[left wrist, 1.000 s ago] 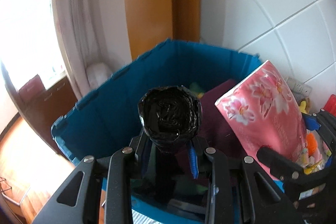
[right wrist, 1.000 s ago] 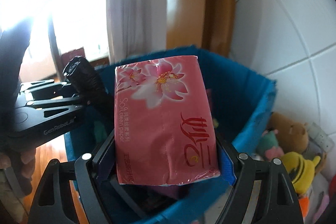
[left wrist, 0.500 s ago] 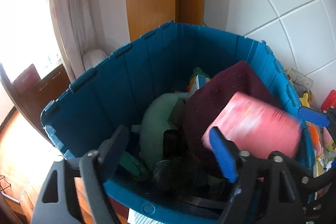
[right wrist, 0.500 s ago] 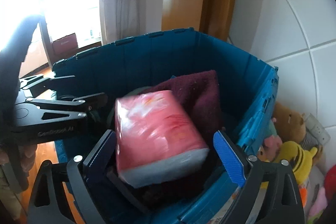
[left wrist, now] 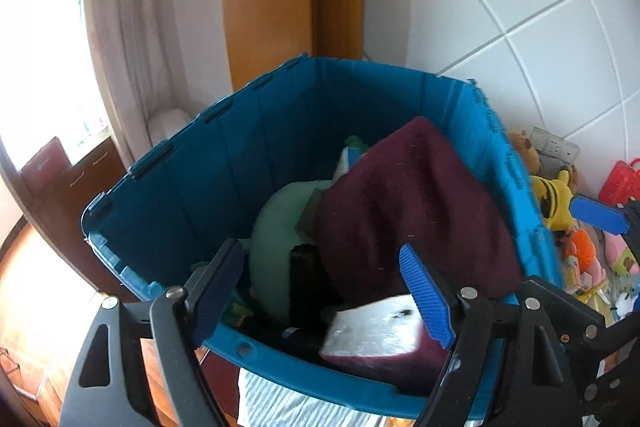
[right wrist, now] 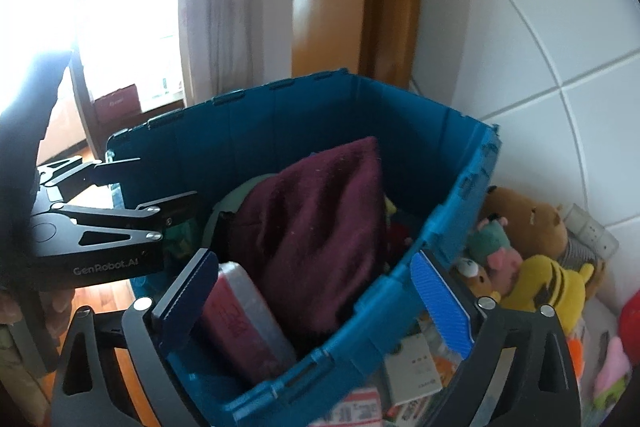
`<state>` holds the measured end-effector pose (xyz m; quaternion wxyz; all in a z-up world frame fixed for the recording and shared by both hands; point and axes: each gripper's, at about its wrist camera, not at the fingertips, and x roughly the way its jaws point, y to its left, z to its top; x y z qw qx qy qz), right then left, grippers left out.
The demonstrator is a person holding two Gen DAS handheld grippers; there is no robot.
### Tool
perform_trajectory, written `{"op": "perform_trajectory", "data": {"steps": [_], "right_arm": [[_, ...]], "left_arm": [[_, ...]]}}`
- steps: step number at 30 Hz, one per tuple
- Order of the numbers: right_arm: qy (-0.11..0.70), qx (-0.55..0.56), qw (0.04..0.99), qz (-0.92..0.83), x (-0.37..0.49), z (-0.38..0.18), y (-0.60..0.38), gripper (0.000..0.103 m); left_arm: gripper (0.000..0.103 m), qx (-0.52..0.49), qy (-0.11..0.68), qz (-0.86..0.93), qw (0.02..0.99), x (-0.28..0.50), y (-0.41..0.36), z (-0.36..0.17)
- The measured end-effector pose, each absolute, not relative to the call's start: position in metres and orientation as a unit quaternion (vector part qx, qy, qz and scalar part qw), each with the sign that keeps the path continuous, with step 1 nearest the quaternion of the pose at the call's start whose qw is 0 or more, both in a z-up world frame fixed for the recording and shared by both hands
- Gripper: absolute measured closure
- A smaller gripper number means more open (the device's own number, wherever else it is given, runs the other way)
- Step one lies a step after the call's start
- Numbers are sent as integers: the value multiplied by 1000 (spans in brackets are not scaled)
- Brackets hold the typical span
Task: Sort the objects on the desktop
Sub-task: 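Withdraw both tools from the crate back over the table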
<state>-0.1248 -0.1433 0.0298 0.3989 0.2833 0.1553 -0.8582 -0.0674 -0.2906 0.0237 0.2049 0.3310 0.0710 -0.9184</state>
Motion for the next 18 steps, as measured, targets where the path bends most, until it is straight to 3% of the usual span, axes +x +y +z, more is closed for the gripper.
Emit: {"op": "perform_trajectory", "data": {"steps": [8,13,18], "right_arm": [[126,273,368,-880,-114,39,-85,1],[105,285,325,-896,-116,32,-31,0],[79,309,279,-906,-125,17,33,0]], "left_arm": [[23,320,42,-933,162,-68,-231,37],[8,316,25,-940,128,-71,-185,40],[7,319,6,-944,88,-79,-131,37]]}}
